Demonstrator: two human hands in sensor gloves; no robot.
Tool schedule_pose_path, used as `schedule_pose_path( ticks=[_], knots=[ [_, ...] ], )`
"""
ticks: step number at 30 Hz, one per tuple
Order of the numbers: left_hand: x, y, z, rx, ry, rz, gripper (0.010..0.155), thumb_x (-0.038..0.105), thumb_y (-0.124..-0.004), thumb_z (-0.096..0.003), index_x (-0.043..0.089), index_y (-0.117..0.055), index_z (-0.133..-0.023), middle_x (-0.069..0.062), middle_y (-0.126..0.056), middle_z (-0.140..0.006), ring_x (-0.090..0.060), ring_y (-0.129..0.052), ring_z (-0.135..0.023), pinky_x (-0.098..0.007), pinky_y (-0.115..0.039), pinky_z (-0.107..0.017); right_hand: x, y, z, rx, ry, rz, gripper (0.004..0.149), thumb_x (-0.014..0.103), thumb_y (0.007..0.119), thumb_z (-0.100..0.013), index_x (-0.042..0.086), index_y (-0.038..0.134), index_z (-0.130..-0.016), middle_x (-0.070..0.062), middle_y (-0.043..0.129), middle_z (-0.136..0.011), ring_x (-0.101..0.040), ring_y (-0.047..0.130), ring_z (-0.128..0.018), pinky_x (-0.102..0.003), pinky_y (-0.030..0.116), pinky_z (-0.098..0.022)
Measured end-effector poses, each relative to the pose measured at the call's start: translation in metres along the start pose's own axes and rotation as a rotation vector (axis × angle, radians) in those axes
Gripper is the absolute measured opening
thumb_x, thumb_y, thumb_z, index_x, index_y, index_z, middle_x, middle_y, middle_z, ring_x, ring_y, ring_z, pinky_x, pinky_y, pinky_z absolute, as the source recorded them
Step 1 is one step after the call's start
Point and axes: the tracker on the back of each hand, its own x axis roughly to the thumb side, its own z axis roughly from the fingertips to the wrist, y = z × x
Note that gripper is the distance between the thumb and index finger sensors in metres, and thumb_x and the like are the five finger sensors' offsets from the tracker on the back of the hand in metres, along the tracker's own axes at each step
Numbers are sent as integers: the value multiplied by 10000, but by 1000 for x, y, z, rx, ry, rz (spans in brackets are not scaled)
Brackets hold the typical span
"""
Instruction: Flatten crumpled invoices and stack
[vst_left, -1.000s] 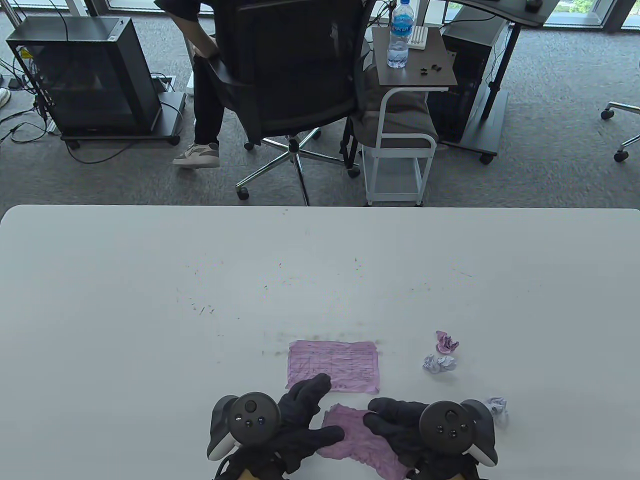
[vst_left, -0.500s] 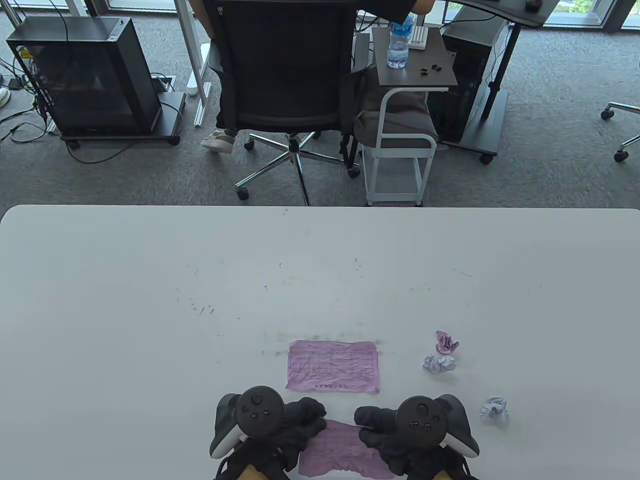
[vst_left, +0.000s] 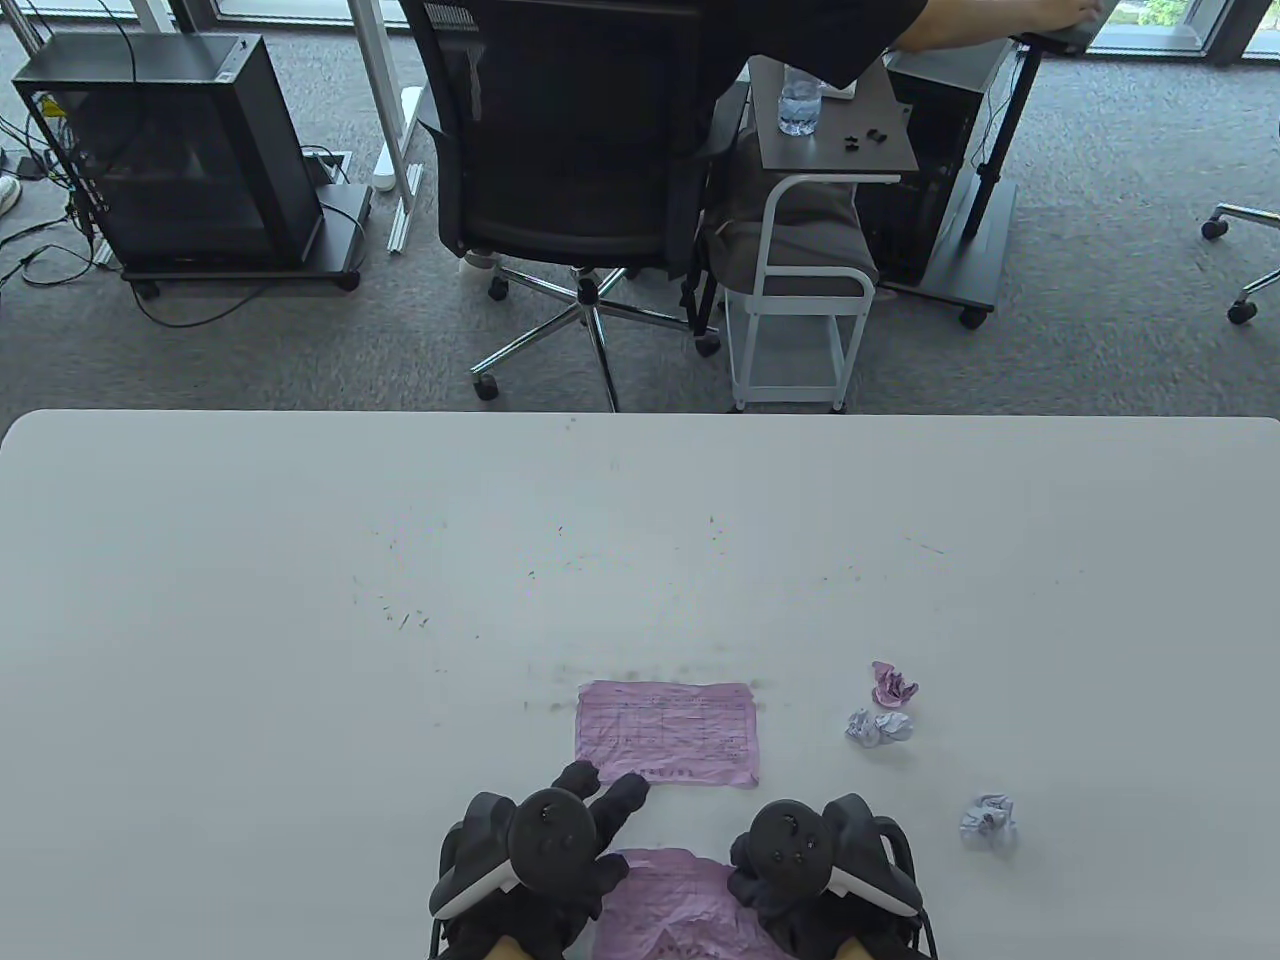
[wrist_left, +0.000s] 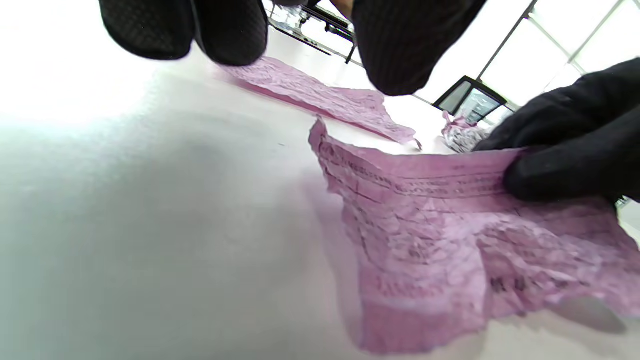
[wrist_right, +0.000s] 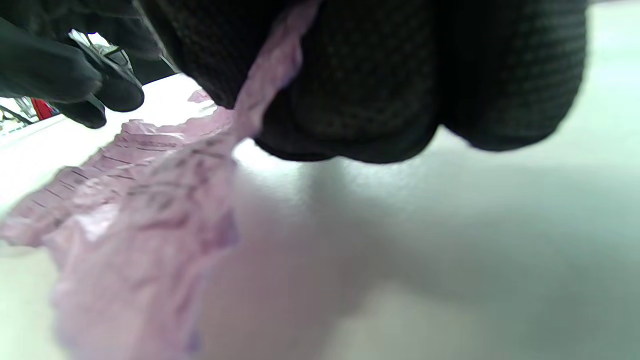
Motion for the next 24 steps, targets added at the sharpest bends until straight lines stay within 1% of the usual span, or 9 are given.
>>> schedule_pose_path(
  ticks=[2,4,8,9,11,13,17,20,24],
  knots=[
    [5,-7,-4,-121,-22,-35,622,313,-832,-559,352,-518,-1094,-153,-141,-1118,-532,-478,-976,-643,-583,-648,0,1,0,-5,0,-13,409,319,814,-511,101,775,-855,-63,988,-523,-178,987,-300,-414,902,-280],
    [11,-13,-7,-200,-29,-76,602,331,-841,-554,322,-571,-1092,-147,-121,-1121,-549,-420,-991,-657,-555,-659,0,1,0,-10,-2,-12,410,318,814,-510,100,775,-855,-64,988,-523,-179,987,-300,-415,901,-281],
    [18,-21,-12,-291,3,-175,647,352,-848,-544,242,-556,-1112,-131,-74,-1109,-544,-346,-1011,-666,-528,-666,-3,0,1,-25,3,-13,410,320,814,-510,102,774,-855,-63,988,-526,-178,988,-303,-413,903,-283],
    [18,-24,-13,-327,32,-193,671,358,-845,-544,224,-529,-1121,-128,-59,-1105,-539,-337,-1014,-666,-523,-668,-3,0,1,-30,1,-19,412,319,813,-511,98,773,-856,-65,988,-530,-181,989,-307,-416,902,-284],
    [16,-28,-14,-378,89,-203,723,358,-834,-550,250,-417,-1130,-109,-15,-1094,-520,-240,-1024,-651,-478,-678,-3,0,1,-32,-6,-17,413,318,814,-511,98,771,-857,-69,987,-541,-185,990,-317,-420,901,-291],
    [14,-30,-15,-397,121,-227,739,351,-819,-549,289,-353,-1119,-118,-13,-1094,-535,-178,-1021,-663,-447,-674,-2,0,1,-33,-7,-5,414,316,817,-509,99,770,-859,-75,985,-558,-193,992,-333,-425,900,-300],
    [10,-33,-16,-465,184,-159,753,347,-777,-563,319,-253,-1103,-99,26,-1089,-524,-40,-1005,-688,-348,-666,-8,-7,3,-70,23,7,420,304,834,-501,110,762,-865,-85,979,-597,-205,994,-369,-435,897,-324],
    [5,-34,-15,-479,208,-110,769,351,-767,-566,315,-207,-1093,-72,55,-1074,-493,27,-993,-687,-287,-661,-15,-10,5,-83,63,-21,419,288,839,-495,109,761,-866,-95,978,-610,-213,994,-381,-441,895,-331],
    [2,-34,-15,-472,210,-87,781,359,-772,-563,308,-199,-1092,-79,74,-1064,-498,50,-980,-685,-262,-655,-25,-9,7,-58,124,-23,421,276,837,-495,107,756,-872,-106,975,-625,-222,993,-393,-447,892,-337]
  ],
)
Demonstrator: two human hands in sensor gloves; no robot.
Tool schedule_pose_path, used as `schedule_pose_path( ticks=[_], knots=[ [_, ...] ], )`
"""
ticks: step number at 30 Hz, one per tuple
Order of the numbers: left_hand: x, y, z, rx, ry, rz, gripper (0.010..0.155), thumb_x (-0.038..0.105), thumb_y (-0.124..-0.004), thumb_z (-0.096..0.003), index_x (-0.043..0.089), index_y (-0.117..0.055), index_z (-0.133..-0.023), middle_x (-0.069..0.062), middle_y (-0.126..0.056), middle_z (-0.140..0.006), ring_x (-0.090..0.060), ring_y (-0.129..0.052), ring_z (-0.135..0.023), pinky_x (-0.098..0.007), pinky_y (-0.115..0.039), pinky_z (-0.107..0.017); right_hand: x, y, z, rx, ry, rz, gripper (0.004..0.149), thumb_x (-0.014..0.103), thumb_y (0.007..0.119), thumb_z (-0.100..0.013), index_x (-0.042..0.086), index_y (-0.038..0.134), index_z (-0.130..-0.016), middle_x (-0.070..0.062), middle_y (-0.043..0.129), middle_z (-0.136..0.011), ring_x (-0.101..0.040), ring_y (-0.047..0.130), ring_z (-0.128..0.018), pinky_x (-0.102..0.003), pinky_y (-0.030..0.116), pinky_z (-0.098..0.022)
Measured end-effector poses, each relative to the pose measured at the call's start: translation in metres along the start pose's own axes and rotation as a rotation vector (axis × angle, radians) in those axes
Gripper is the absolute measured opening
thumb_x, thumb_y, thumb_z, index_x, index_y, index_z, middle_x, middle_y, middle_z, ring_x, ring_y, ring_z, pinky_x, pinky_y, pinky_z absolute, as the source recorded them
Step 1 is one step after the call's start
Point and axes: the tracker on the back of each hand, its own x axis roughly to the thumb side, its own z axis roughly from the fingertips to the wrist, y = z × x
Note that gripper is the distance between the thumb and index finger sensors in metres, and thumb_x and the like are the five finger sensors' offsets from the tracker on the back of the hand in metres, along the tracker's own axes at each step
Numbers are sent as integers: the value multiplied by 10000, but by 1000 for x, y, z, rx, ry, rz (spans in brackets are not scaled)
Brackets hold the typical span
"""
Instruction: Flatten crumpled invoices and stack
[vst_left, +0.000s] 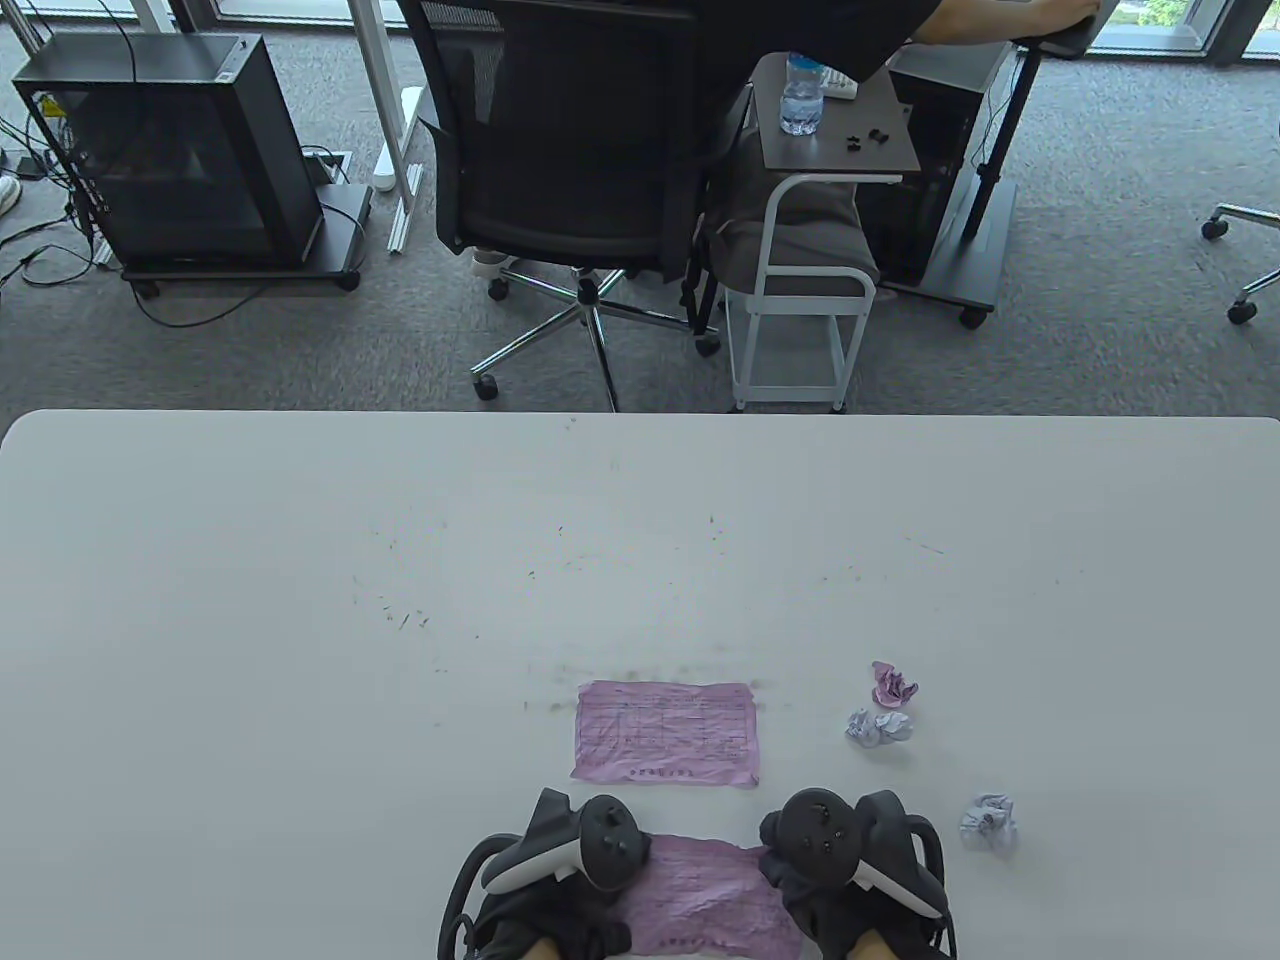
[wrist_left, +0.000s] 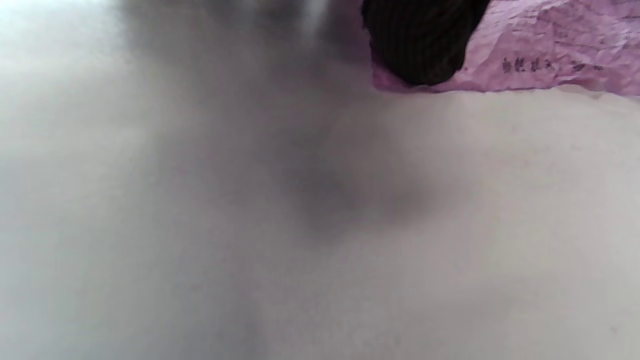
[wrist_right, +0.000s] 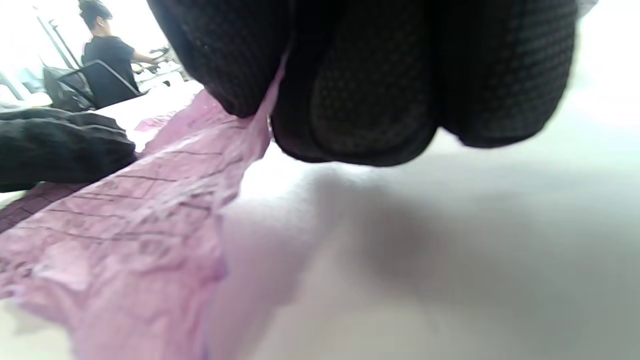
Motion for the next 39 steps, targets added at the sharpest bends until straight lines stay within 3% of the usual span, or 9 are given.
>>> schedule_pose_path(
  ticks=[3,7,10,13,16,18,23,30,39],
  knots=[
    [0,0,0,-1,-3,4,781,360,-774,-563,306,-200,-1091,-82,75,-1063,-500,57,-976,-688,-254,-651,-5,-3,1,-20,41,24,421,273,838,-495,111,753,-874,-106,969,-636,-224,990,-402,-444,889,-338],
    [0,1,0,-3,-2,7,783,361,-779,-562,307,-204,-1091,-84,74,-1063,-505,58,-973,-689,-254,-650,-7,-15,6,-155,100,104,452,280,832,-499,112,714,-902,-144,919,-717,-269,963,-473,-458,871,-362],
    [0,1,0,-6,3,8,785,364,-781,-561,308,-204,-1090,-84,75,-1063,-506,59,-972,-691,-253,-651,5,-25,12,-271,-2,105,480,322,797,-518,114,661,-929,-195,821,-812,-309,903,-554,-465,845,-394],
    [0,1,0,-8,4,9,787,367,-782,-561,311,-202,-1090,-84,76,-1062,-504,60,-972,-690,-251,-652,27,-25,15,-280,-170,83,489,348,776,-527,121,638,-937,-217,740,-867,-330,851,-616,-438,840,-402],
    [0,1,0,-10,2,11,788,368,-783,-561,311,-201,-1090,-83,77,-1062,-504,63,-970,-690,-250,-650,57,-10,15,-128,-410,87,477,357,764,-532,151,634,-942,-194,710,-920,-349,825,-690,-475,822,-461],
    [-1,1,0,-8,0,25,788,366,-787,-562,312,-204,-1090,-79,75,-1063,-501,66,-969,-689,-246,-649,72,3,15,-19,-497,112,460,352,758,-538,162,638,-939,-194,675,-958,-362,796,-743,-501,796,-505],
    [-1,1,0,-3,-1,29,786,361,-791,-561,309,-213,-1092,-81,69,-1065,-502,63,-970,-690,-245,-648,94,27,18,92,-606,286,453,369,744,-536,198,630,-939,-142,623,-995,-337,754,-797,-505,759,-563],
    [-1,1,0,-6,-2,33,790,354,-796,-563,307,-212,-1092,-81,71,-1064,-501,68,-968,-690,-240,-646,99,45,13,383,-565,289,565,398,703,-562,167,487,-1030,-133,438,-1105,-374,517,-936,-551,625,-624],
    [0,2,0,-15,4,40,789,359,-792,-564,313,-206,-1090,-73,75,-1060,-492,76,-966,-684,-235,-647,89,34,4,428,-462,184,447,441,696,-570,204,674,-949,-79,590,-1039,-342,605,-880,-576,669,-580]
  ],
)
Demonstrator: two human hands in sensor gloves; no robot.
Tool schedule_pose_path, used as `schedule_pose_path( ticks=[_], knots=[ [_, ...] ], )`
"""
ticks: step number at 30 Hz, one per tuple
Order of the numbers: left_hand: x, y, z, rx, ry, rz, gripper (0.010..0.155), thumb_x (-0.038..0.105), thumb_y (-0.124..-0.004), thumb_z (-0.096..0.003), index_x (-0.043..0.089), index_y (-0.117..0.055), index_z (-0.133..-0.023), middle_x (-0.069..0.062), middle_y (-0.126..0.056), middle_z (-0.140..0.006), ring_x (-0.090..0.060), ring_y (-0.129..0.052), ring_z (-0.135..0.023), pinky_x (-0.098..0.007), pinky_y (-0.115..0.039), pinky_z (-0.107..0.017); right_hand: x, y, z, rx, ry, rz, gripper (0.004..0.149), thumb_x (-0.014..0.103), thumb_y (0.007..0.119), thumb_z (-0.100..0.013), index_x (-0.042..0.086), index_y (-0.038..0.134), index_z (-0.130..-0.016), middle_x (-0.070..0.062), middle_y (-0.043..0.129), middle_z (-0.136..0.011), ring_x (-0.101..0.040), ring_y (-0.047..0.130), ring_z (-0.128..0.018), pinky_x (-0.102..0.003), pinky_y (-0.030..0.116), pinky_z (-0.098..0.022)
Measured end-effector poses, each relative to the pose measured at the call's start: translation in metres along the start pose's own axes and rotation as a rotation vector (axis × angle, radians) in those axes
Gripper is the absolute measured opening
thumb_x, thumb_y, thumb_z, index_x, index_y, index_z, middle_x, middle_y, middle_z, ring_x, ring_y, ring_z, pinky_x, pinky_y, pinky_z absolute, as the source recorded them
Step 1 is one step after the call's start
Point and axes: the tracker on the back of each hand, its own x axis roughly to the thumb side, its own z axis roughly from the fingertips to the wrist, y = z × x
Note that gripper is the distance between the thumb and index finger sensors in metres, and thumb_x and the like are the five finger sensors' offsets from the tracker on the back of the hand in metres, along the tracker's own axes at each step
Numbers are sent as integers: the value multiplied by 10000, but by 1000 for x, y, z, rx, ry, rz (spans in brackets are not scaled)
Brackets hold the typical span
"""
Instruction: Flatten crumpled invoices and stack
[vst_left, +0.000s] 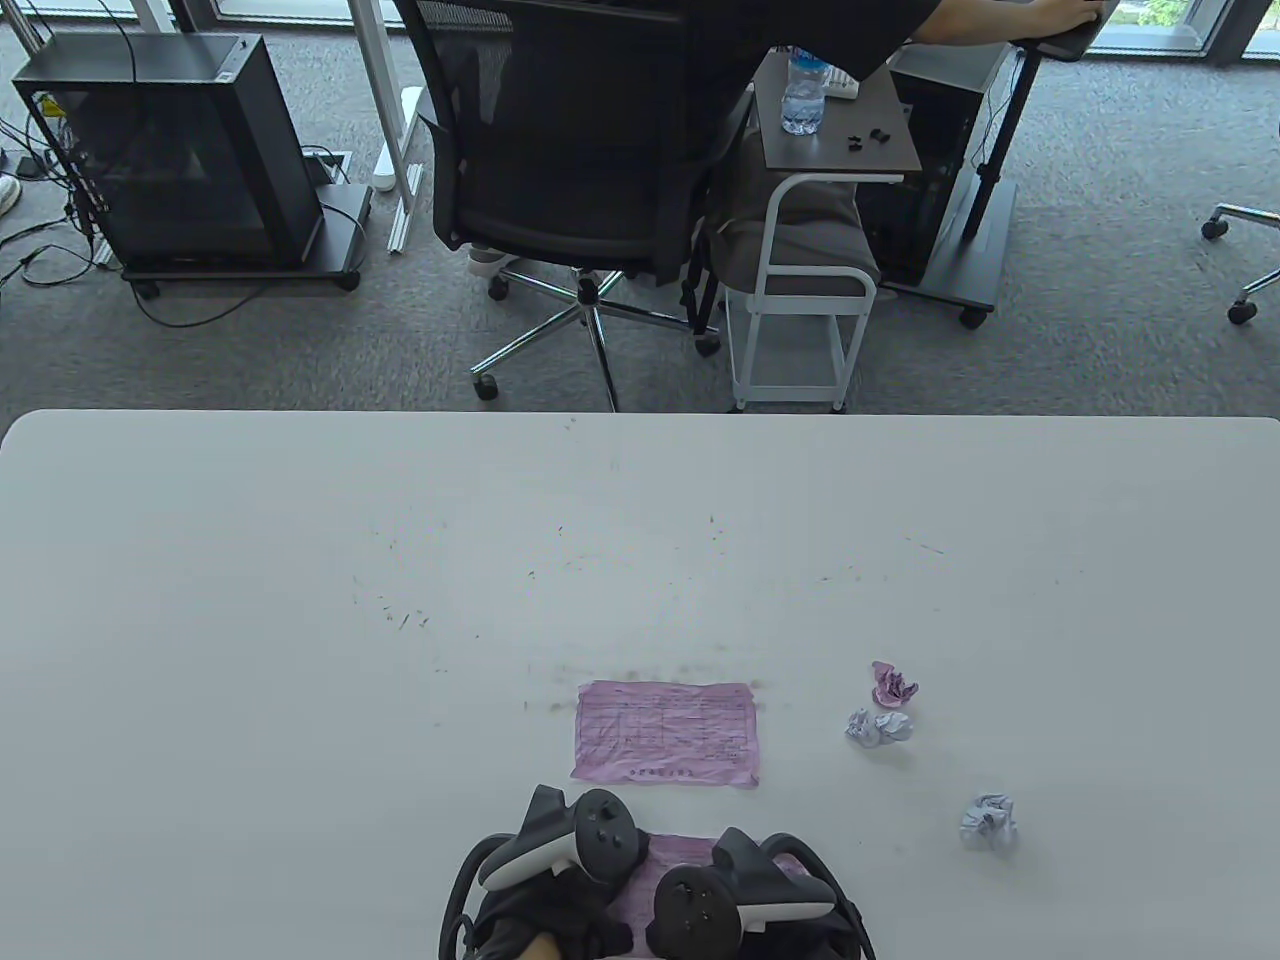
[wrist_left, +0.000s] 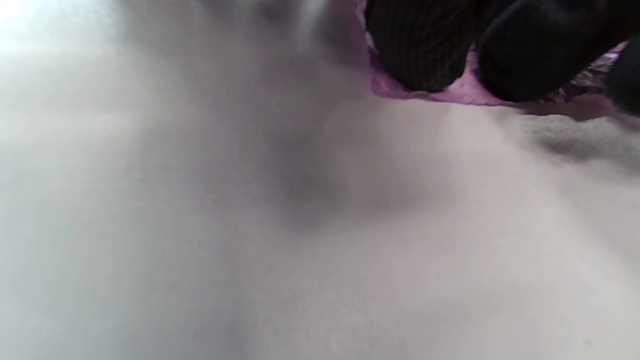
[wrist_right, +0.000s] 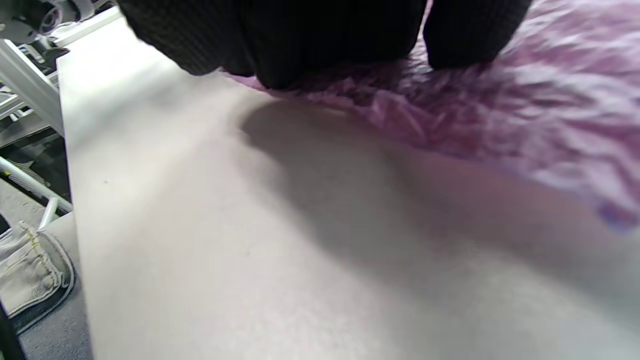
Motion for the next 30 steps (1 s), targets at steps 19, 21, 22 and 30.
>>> schedule_pose_path(
  ticks=[19,21,22,30],
  knots=[
    [-1,-1,-1,3,-3,4,792,359,-794,-559,321,-208,-1090,-72,77,-1060,-490,78,-964,-684,-231,-644,-47,-2,20,115,302,-177,335,480,709,-574,217,871,-705,-44,861,-747,-307,845,-644,-614,792,-454],
    [-1,-1,-1,4,-4,6,791,359,-794,-559,321,-209,-1091,-72,77,-1059,-490,79,-962,-684,-230,-643,-50,-1,21,112,323,-183,340,484,710,-573,214,879,-689,-46,872,-726,-304,853,-626,-606,799,-448],
    [-1,-1,-1,5,-5,6,793,359,-795,-559,322,-209,-1091,-72,78,-1059,-490,80,-962,-684,-229,-643,-52,-1,22,110,324,-184,338,486,709,-572,217,880,-684,-45,876,-719,-302,858,-618,-598,802,-447],
    [-1,-1,-1,10,-5,3,792,358,-796,-558,321,-213,-1093,-76,73,-1062,-494,72,-965,-686,-235,-644,-55,-25,44,-283,268,-90,371,496,718,-555,194,897,-675,-89,930,-682,-300,906,-561,-553,845,-406]
  ],
)
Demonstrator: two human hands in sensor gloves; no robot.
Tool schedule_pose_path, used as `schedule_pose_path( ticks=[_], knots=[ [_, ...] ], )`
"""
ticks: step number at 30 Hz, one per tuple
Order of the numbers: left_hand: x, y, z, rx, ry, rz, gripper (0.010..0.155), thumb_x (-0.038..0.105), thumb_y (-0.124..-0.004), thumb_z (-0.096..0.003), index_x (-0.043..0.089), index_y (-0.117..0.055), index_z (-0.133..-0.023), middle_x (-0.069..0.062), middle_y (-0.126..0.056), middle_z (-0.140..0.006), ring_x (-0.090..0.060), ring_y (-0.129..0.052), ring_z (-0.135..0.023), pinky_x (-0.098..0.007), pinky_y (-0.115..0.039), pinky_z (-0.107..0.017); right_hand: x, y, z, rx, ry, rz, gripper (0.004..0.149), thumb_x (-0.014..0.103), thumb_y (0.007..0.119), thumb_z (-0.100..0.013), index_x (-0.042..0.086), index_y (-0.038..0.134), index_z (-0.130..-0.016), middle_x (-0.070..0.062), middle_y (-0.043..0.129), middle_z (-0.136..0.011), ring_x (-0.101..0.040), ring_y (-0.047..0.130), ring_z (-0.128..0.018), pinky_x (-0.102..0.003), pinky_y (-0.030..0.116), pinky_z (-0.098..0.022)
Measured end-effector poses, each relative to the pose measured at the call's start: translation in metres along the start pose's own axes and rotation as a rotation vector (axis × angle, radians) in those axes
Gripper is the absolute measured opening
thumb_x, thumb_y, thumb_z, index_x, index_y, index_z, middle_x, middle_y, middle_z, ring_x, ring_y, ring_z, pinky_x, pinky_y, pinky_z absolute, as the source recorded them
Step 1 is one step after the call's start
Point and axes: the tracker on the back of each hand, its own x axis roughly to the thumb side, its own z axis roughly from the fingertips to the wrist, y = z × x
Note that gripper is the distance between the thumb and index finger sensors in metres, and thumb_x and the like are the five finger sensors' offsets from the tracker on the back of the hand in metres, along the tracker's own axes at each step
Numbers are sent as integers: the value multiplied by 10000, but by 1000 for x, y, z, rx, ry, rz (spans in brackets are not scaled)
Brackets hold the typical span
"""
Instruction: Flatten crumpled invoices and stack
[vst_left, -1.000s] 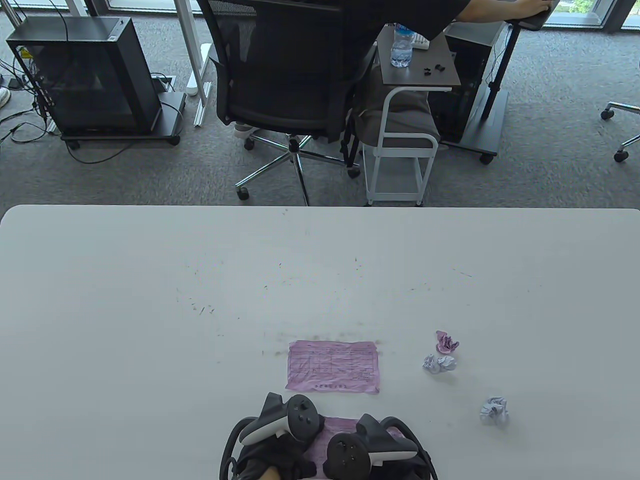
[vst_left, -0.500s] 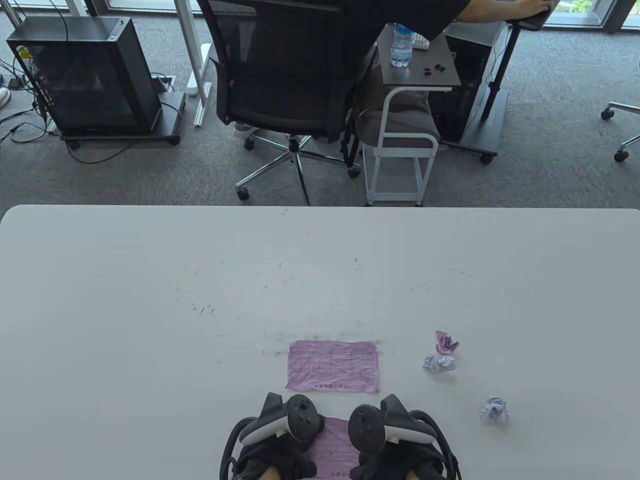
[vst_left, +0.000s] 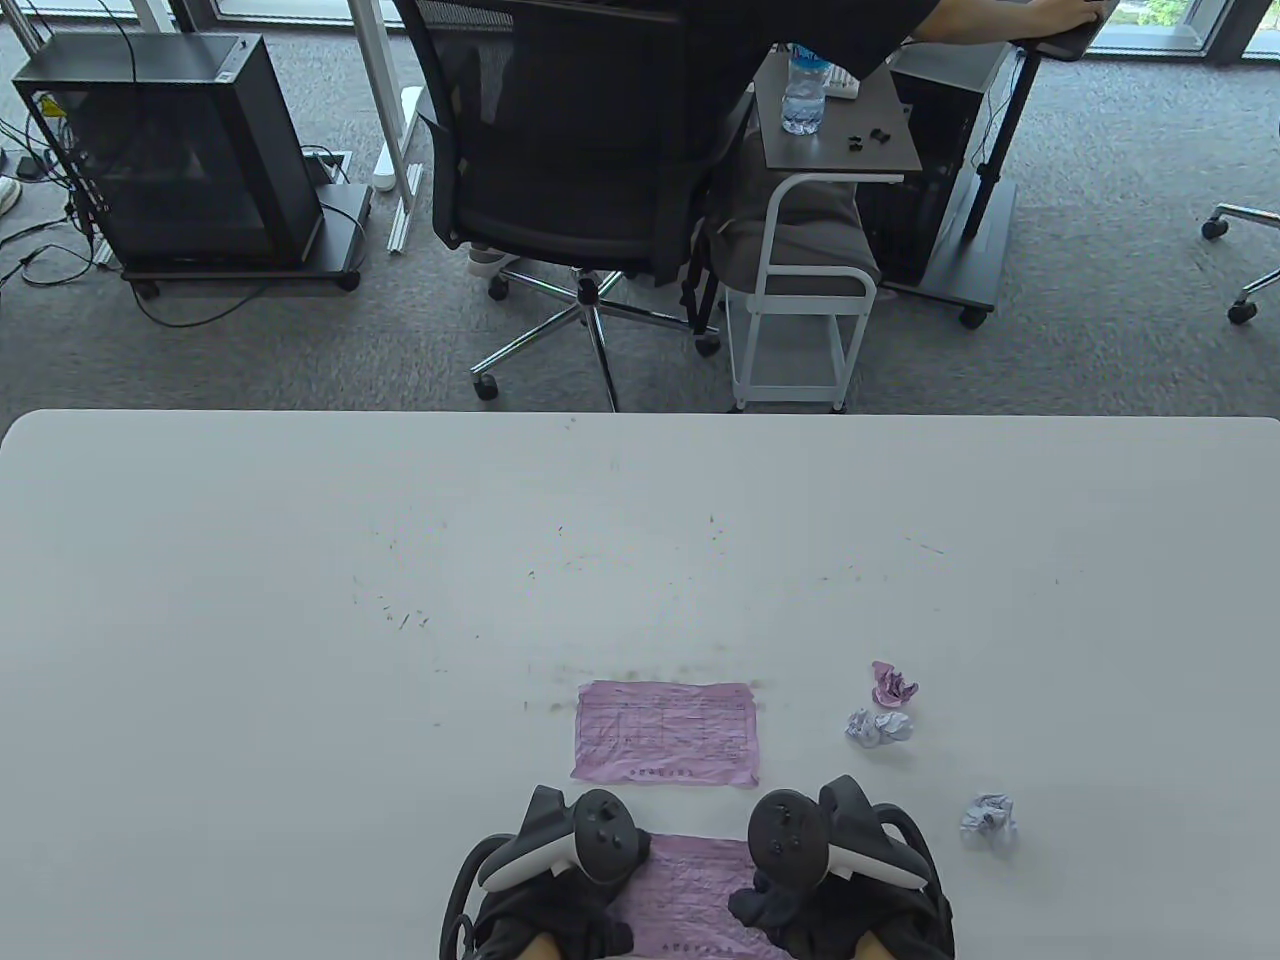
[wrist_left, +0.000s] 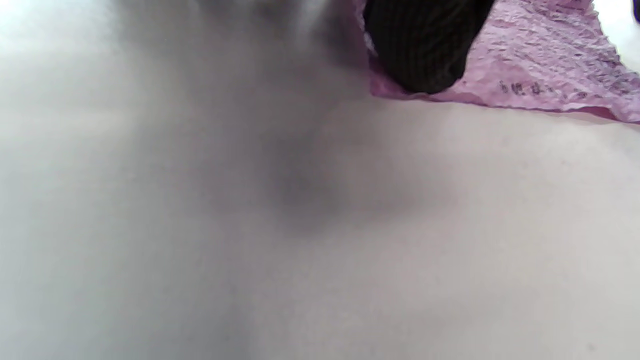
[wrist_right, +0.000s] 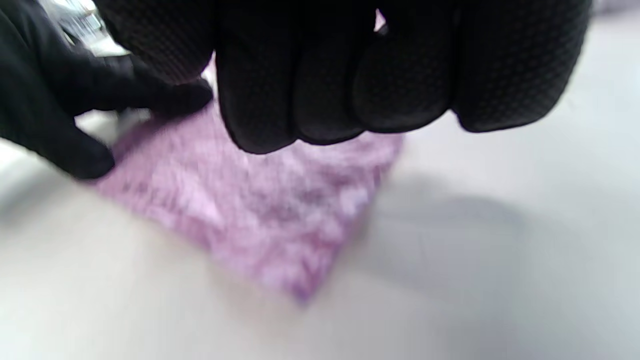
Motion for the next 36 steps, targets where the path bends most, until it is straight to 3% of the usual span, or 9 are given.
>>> schedule_pose_path(
  ticks=[2,9,14,16,20,24,29,36],
  knots=[
    [0,0,0,0,-1,4,793,360,-796,-558,324,-212,-1093,-73,74,-1062,-490,76,-964,-684,-232,-643,8,0,0,-77,-51,4,387,484,723,-549,175,884,-719,-115,909,-741,-330,887,-602,-566,834,-415],
    [-1,-1,0,1,-1,2,792,361,-795,-558,325,-213,-1093,-73,72,-1063,-490,74,-966,-683,-233,-644,39,21,-10,-62,-212,148,449,450,718,-545,135,772,-860,-180,721,-976,-369,835,-766,-505,849,-433],
    [-1,-1,0,1,-3,1,792,361,-795,-558,323,-212,-1094,-75,72,-1063,-491,74,-964,-683,-233,-642,42,39,-18,101,-216,139,610,463,698,-559,180,474,-1051,-207,431,-1119,-459,610,-912,-571,754,-519],
    [-1,-1,0,-1,-3,0,793,361,-795,-558,323,-211,-1094,-75,74,-1062,-492,74,-963,-684,-232,-642,43,42,-20,173,-161,194,616,473,691,-563,202,450,-1061,-179,385,-1126,-412,509,-942,-535,698,-542],
    [-1,-1,0,-3,-4,-1,798,366,-794,-559,322,-203,-1094,-69,76,-1061,-486,78,-964,-680,-229,-643,43,39,-23,199,-93,178,587,470,683,-571,211,468,-1051,-162,381,-1115,-392,507,-936,-540,718,-530],
    [-1,-1,0,1,1,0,824,370,-797,-557,280,-180,-1096,-63,70,-1064,-479,73,-969,-675,-233,-647,37,34,-22,175,12,175,533,422,691,-578,175,531,-1022,-157,477,-1081,-391,601,-884,-548,782,-480],
    [0,-1,0,0,6,1,825,367,-800,-553,282,-183,-1094,-63,71,-1063,-480,72,-968,-676,-235,-647,31,27,-20,177,188,305,457,391,707,-579,122,634,-942,-195,627,-1016,-420,756,-811,-544,820,-438],
    [0,-1,0,-15,16,0,825,370,-791,-555,290,-167,-1087,-55,86,-1055,-471,86,-965,-675,-227,-647,16,23,-18,204,331,283,446,384,708,-583,74,654,-898,-232,656,-990,-446,786,-782,-544,817,-440]
  ],
)
